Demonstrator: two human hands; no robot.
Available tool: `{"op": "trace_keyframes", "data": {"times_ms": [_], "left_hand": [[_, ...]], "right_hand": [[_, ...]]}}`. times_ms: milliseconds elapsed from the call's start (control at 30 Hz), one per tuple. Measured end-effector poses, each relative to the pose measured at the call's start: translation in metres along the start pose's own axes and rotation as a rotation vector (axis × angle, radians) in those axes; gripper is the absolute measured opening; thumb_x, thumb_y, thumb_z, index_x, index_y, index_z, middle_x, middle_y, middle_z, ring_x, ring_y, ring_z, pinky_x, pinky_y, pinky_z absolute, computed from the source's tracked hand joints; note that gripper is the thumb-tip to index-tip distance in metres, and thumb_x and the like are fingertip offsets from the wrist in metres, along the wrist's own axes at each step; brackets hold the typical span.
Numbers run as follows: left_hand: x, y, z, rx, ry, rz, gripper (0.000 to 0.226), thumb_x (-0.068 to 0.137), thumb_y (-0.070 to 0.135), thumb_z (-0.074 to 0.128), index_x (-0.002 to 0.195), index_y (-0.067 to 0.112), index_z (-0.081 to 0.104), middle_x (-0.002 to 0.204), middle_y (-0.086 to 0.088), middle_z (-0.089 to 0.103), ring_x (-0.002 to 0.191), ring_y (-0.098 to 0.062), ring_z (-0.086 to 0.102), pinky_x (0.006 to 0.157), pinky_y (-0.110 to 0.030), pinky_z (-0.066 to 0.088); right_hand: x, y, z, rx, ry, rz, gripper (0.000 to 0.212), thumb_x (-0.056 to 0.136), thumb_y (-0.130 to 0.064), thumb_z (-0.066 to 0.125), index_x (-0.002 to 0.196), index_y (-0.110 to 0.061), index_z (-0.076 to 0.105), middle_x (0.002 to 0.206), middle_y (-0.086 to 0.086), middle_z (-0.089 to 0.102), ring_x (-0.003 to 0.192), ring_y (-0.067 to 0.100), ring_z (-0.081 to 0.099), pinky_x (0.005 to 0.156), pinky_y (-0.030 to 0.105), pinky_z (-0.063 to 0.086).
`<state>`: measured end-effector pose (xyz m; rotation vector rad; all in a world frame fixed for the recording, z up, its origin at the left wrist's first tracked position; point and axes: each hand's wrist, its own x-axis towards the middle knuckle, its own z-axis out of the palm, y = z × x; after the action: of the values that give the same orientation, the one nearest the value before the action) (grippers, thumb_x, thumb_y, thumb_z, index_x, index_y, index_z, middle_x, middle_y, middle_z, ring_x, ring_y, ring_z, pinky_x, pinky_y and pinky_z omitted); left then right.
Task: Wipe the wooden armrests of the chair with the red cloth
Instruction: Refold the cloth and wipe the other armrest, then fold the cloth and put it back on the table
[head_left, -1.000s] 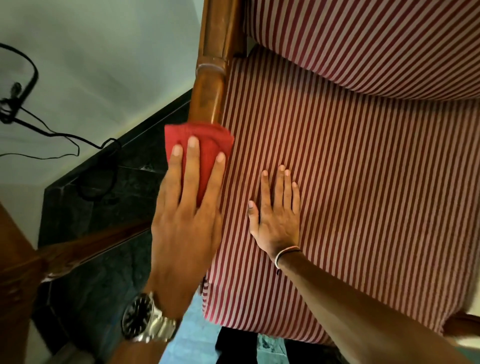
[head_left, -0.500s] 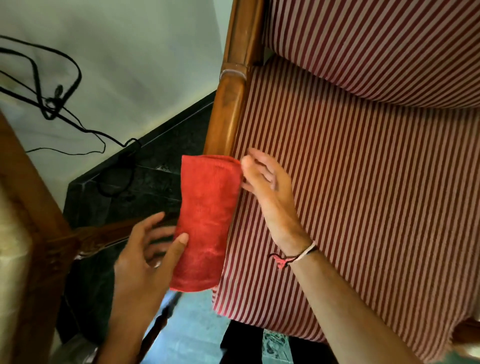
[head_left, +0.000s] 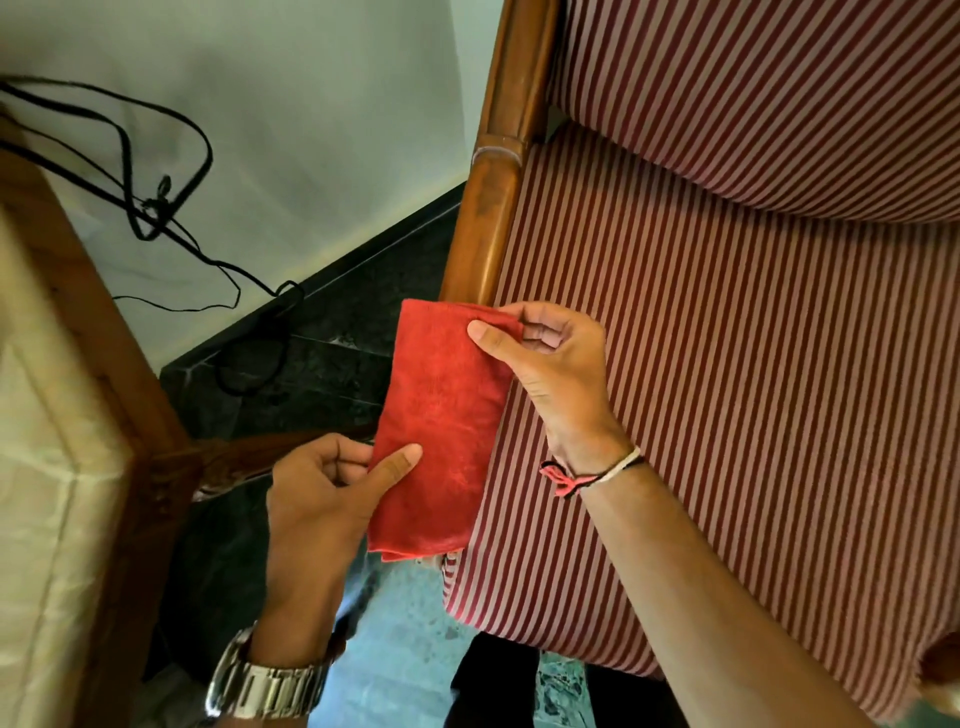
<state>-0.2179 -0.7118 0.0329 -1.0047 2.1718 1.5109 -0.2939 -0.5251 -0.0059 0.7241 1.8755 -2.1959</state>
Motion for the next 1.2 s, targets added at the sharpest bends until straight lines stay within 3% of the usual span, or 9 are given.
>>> {"op": "trace_keyframes", "data": {"times_ms": [133, 233, 467, 600, 667, 767, 833, 1067, 1200], "left_hand": [[-0.001, 0.004, 0.003, 0.095, -0.004, 0.056, 0.03, 0.066, 0.026, 0.09, 0.078, 0.005, 0.071, 0.075, -0.022, 0.074, 0.07, -0.032, 0.076, 0.07, -0.044, 0.066], [-0.009, 0.01, 0.019, 0.197, -0.035, 0.13, 0.029, 0.069, 0.027, 0.091, 0.076, 0.009, 0.07, 0.073, -0.02, 0.073, 0.071, -0.037, 0.075, 0.068, -0.056, 0.064], [-0.05, 0.02, 0.063, 0.186, -0.192, 0.223, 0.022, 0.077, 0.037, 0.083, 0.083, 0.022, 0.068, 0.08, -0.002, 0.074, 0.076, -0.023, 0.074, 0.077, -0.053, 0.064], [-0.077, 0.028, 0.091, 0.087, -0.376, 0.217, 0.016, 0.093, 0.028, 0.069, 0.095, 0.013, 0.062, 0.091, -0.016, 0.075, 0.091, -0.033, 0.073, 0.089, -0.057, 0.06], [-0.094, 0.032, 0.11, 0.031, -0.462, 0.194, 0.018, 0.095, 0.03, 0.063, 0.101, 0.014, 0.061, 0.094, -0.014, 0.074, 0.094, -0.033, 0.072, 0.09, -0.054, 0.059], [-0.115, 0.035, 0.138, -0.053, -0.564, 0.145, 0.023, 0.09, 0.041, 0.06, 0.102, 0.022, 0.061, 0.092, 0.006, 0.079, 0.086, -0.014, 0.077, 0.07, -0.029, 0.065], [-0.132, 0.038, 0.161, -0.114, -0.624, 0.127, 0.027, 0.083, 0.048, 0.06, 0.101, 0.027, 0.062, 0.093, 0.019, 0.079, 0.086, -0.002, 0.076, 0.067, -0.013, 0.059], [-0.216, 0.039, 0.253, -0.167, -0.698, 0.135, 0.057, 0.071, 0.033, 0.091, 0.116, 0.024, 0.057, 0.112, 0.006, 0.078, 0.1, -0.012, 0.077, 0.078, -0.024, 0.063], [-0.26, 0.038, 0.312, -0.202, -0.749, 0.11, 0.064, 0.07, 0.017, 0.082, 0.125, 0.024, 0.051, 0.116, 0.004, 0.076, 0.105, -0.013, 0.076, 0.079, -0.027, 0.064]], "right_hand": [[-0.003, 0.002, -0.011, -0.004, 0.054, 0.0, 0.025, 0.077, -0.004, 0.087, 0.099, 0.003, 0.077, 0.1, 0.016, 0.08, 0.097, 0.03, 0.077, 0.086, 0.038, 0.065], [-0.009, 0.005, -0.027, -0.033, 0.153, -0.004, 0.023, 0.076, -0.003, 0.088, 0.096, 0.001, 0.078, 0.098, 0.017, 0.08, 0.097, 0.032, 0.077, 0.083, 0.034, 0.065], [-0.022, -0.022, -0.083, -0.01, 0.283, -0.074, 0.019, 0.075, -0.004, 0.088, 0.091, -0.004, 0.078, 0.098, 0.018, 0.079, 0.091, 0.022, 0.074, 0.081, 0.029, 0.062], [-0.037, -0.048, -0.121, 0.026, 0.296, -0.093, 0.017, 0.076, -0.009, 0.088, 0.088, -0.013, 0.077, 0.091, 0.005, 0.078, 0.087, 0.014, 0.073, 0.071, 0.026, 0.06], [-0.044, -0.06, -0.145, 0.036, 0.304, -0.126, 0.017, 0.078, -0.009, 0.088, 0.09, -0.011, 0.075, 0.091, 0.005, 0.077, 0.087, 0.015, 0.071, 0.071, 0.028, 0.059], [-0.052, -0.076, -0.18, -0.005, 0.295, -0.193, 0.016, 0.081, -0.009, 0.085, 0.092, -0.008, 0.072, 0.083, -0.003, 0.074, 0.077, 0.003, 0.069, 0.067, 0.017, 0.055], [-0.059, -0.084, -0.209, 0.008, 0.287, -0.209, 0.014, 0.085, -0.007, 0.082, 0.09, -0.011, 0.069, 0.076, -0.009, 0.074, 0.071, -0.003, 0.069, 0.063, 0.012, 0.053], [-0.088, -0.113, -0.316, 0.106, 0.32, -0.224, 0.016, 0.088, -0.014, 0.08, 0.087, -0.021, 0.065, 0.074, -0.013, 0.071, 0.072, -0.002, 0.066, 0.065, 0.016, 0.054], [-0.099, -0.126, -0.382, 0.15, 0.349, -0.204, 0.015, 0.088, -0.012, 0.079, 0.09, -0.018, 0.066, 0.076, -0.009, 0.069, 0.072, 0.002, 0.064, 0.065, 0.019, 0.054]]}}
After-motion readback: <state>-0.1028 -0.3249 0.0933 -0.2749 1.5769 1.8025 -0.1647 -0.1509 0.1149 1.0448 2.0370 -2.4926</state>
